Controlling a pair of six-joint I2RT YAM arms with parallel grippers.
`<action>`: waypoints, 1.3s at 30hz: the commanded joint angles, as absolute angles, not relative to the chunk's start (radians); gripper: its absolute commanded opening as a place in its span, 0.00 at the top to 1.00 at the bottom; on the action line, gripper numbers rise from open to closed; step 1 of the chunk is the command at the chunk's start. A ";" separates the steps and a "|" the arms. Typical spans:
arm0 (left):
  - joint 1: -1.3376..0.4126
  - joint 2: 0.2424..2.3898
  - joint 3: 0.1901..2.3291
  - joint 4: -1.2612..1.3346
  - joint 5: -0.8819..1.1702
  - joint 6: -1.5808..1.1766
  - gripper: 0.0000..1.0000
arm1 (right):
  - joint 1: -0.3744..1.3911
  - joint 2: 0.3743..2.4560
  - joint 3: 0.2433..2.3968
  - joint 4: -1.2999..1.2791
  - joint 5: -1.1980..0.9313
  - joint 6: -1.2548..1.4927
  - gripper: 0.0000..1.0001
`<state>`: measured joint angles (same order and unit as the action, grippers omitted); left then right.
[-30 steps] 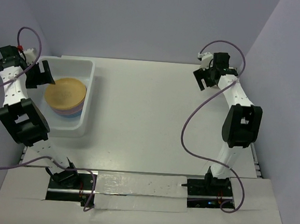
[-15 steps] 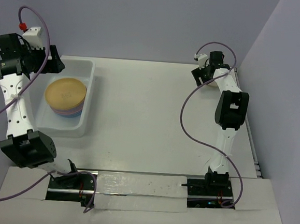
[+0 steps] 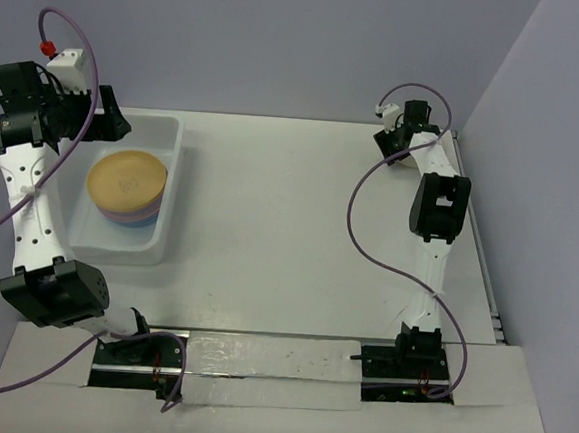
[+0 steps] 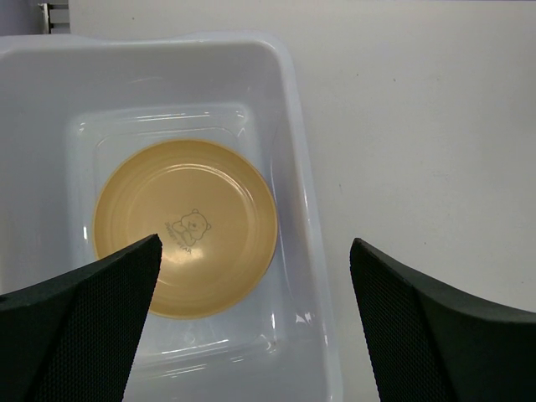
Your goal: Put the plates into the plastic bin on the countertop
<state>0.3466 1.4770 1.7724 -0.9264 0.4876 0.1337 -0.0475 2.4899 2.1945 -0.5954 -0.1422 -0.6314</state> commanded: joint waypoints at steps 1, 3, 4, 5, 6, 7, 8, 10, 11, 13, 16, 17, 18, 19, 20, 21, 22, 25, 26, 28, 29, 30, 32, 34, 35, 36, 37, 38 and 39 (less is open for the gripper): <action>0.340 1.477 1.859 -0.960 0.516 0.119 0.01 | -0.068 2.568 2.310 -0.619 -0.125 -0.653 0.39; 0.339 1.474 1.864 -0.964 0.513 0.122 0.01 | -0.071 2.593 2.337 -0.640 -0.128 -0.655 0.43; 0.339 1.471 1.867 -0.968 0.509 0.126 0.01 | -0.075 2.598 2.342 -0.648 -0.133 -0.660 0.45; 0.340 1.469 1.868 -0.969 0.503 0.129 0.01 | -0.074 2.606 2.359 -0.668 -0.142 -0.660 0.49; 0.339 1.465 1.868 -0.968 0.502 0.131 0.01 | -0.075 2.604 2.359 -0.680 -0.166 -0.660 0.53; 0.339 1.464 1.868 -0.969 0.502 0.133 0.01 | -0.074 2.601 2.352 -0.682 -0.171 -0.665 0.55; 0.339 1.465 1.871 -0.970 0.501 0.133 0.01 | -0.072 2.601 2.349 -0.689 -0.173 -0.670 0.59; 0.339 1.468 1.876 -0.972 0.499 0.133 0.01 | -0.070 2.604 2.355 -0.716 -0.186 -0.677 0.71; 0.340 1.471 1.881 -0.974 0.497 0.134 0.01 | -0.069 2.612 2.361 -0.744 -0.196 -0.692 0.79; 0.339 1.471 1.890 -0.978 0.498 0.136 0.01 | -0.068 2.609 2.360 -0.759 -0.189 -0.692 0.95; 0.341 1.470 1.906 -0.989 0.500 0.142 0.01 | -0.068 2.583 2.333 -0.791 -0.210 -0.711 1.00; 0.340 1.469 1.909 -0.993 0.499 0.146 0.01 | -0.067 2.571 2.318 -0.802 -0.216 -0.719 1.00; 0.339 1.467 1.911 -0.994 0.499 0.149 0.01 | -0.066 2.556 2.300 -0.808 -0.219 -0.724 1.00; 0.339 1.460 1.906 -0.989 0.499 0.149 0.01 | -0.065 2.524 2.270 -0.814 -0.230 -0.725 1.00; 0.339 1.452 1.899 -0.983 0.499 0.151 0.01 | -0.063 2.495 2.241 -0.819 -0.248 -0.726 1.00; 0.340 1.446 1.894 -0.981 0.502 0.152 0.01 | -0.059 2.468 2.216 -0.815 -0.260 -0.726 1.00; 0.340 1.436 1.878 -0.972 0.514 0.153 0.01 | -0.046 2.391 2.129 -0.796 -0.270 -0.729 1.00; 0.339 1.409 1.832 -0.933 0.556 0.139 0.01 | 0.015 2.149 1.899 -0.719 -0.271 -0.760 1.00; 0.339 1.407 1.820 -0.921 0.568 0.126 0.01 | 0.059 2.068 1.821 -0.690 -0.266 -0.772 1.00; 0.337 1.410 1.811 -0.907 0.591 0.108 0.01 | 0.127 1.927 1.667 -0.659 -0.232 -0.798 1.00; 0.336 1.410 1.811 -0.903 0.601 0.097 0.01 | 0.155 1.857 1.630 -0.645 -0.209 -0.809 1.00; 0.335 1.415 1.814 -0.898 0.603 0.095 0.01 | 0.188 1.842 1.588 -0.634 -0.189 -0.814 1.00; 0.328 1.422 1.829 -0.888 0.622 0.084 0.01 | 0.306 1.699 1.471 -0.608 -0.122 -0.832 1.00; 0.307 1.431 1.843 -0.888 0.631 0.077 0.01 | 0.419 1.611 1.378 -0.583 -0.049 -0.847 1.00; 0.290 1.437 1.847 -0.893 0.638 0.079 0.01 | 0.479 1.565 1.330 -0.566 -0.012 -0.852 1.00; 0.257 1.441 1.847 -0.899 0.639 0.086 0.01 | 0.526 1.535 1.298 -0.557 0.016 -0.856 1.00; 0.229 1.445 1.838 -0.905 0.636 0.094 0.01 | 0.582 1.507 1.265 -0.550 0.056 -0.858 1.00; 0.196 1.447 1.819 -0.910 0.627 0.103 0.02 | 0.657 1.474 1.225 -0.542 0.098 -0.857 1.00; 0.165 1.448 1.800 -0.913 0.620 0.109 0.02 | 0.718 1.449 1.195 -0.537 0.121 -0.855 1.00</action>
